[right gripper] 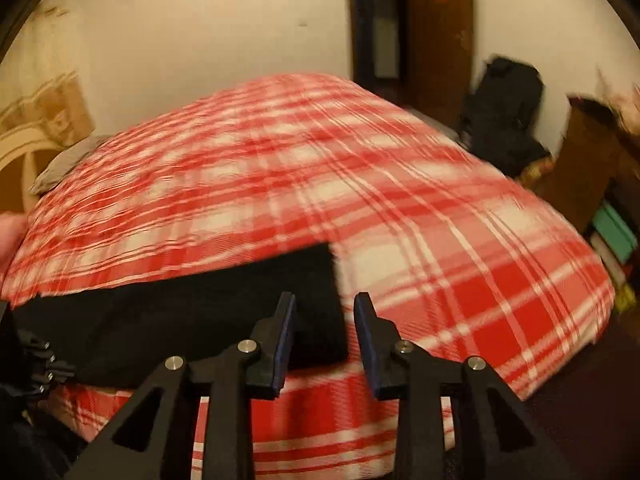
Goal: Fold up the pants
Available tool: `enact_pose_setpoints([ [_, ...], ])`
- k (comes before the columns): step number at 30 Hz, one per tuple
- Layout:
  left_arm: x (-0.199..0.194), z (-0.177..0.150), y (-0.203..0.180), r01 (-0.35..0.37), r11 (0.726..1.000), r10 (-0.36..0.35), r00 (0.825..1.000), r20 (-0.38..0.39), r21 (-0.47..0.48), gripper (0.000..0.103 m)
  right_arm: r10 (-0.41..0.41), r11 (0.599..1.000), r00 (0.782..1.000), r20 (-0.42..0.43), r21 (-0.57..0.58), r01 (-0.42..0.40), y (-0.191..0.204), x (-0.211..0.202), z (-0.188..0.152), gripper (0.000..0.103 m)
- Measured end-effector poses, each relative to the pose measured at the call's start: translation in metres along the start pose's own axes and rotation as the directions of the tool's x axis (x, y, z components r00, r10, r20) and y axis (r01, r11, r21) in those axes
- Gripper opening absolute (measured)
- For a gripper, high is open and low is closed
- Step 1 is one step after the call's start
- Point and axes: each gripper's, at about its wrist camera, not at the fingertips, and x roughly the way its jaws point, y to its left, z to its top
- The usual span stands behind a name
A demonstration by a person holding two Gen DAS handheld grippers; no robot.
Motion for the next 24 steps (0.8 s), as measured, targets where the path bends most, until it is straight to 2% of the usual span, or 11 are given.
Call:
enact_pose_setpoints([
  [2,-0.001,0.001,-0.001,-0.014,1.0,0.014,1.0,0.007,0.003,0.004,0.034,0.998,0.999,0.005,-0.055,-0.033,0.017,-0.001,0.003,0.032],
  [4,-0.003,0.002,-0.002,-0.013,1.0,0.012,1.0,0.013,0.005,0.007,0.061,0.992,0.998,-0.031,-0.113,-0.064,0.035,0.007,0.003,0.032],
  [7,-0.007,0.001,-0.001,-0.006,1.0,0.005,1.0,0.025,0.004,0.009,0.021,0.989,0.993,-0.118,-0.146,-0.038,0.041,0.029,-0.003,0.032],
  [10,-0.008,-0.002,-0.001,0.007,1.0,-0.007,1.0,0.014,0.004,0.014,0.002,0.993,0.973,-0.23,-0.113,-0.029,0.029,0.045,-0.015,0.032],
  [13,-0.008,-0.007,0.001,0.006,1.0,-0.006,1.0,0.003,0.004,0.014,-0.008,0.99,0.964,-0.266,-0.135,-0.029,0.029,0.034,-0.022,0.032],
  [16,-0.01,-0.009,0.004,0.006,1.0,-0.006,1.0,0.011,-0.012,0.014,-0.028,0.986,0.976,-0.216,-0.166,-0.008,0.036,0.02,-0.02,0.032],
  [20,-0.013,-0.008,0.005,0.004,1.0,-0.003,1.0,0.022,-0.03,0.014,0.042,0.98,0.99,-0.138,-0.188,-0.068,0.055,0.009,-0.014,0.032],
  [24,-0.017,-0.008,0.002,0.004,1.0,-0.003,0.999,0.033,-0.023,0.014,0.052,0.96,0.983,-0.175,-0.263,-0.098,0.084,0.033,-0.019,0.032],
])
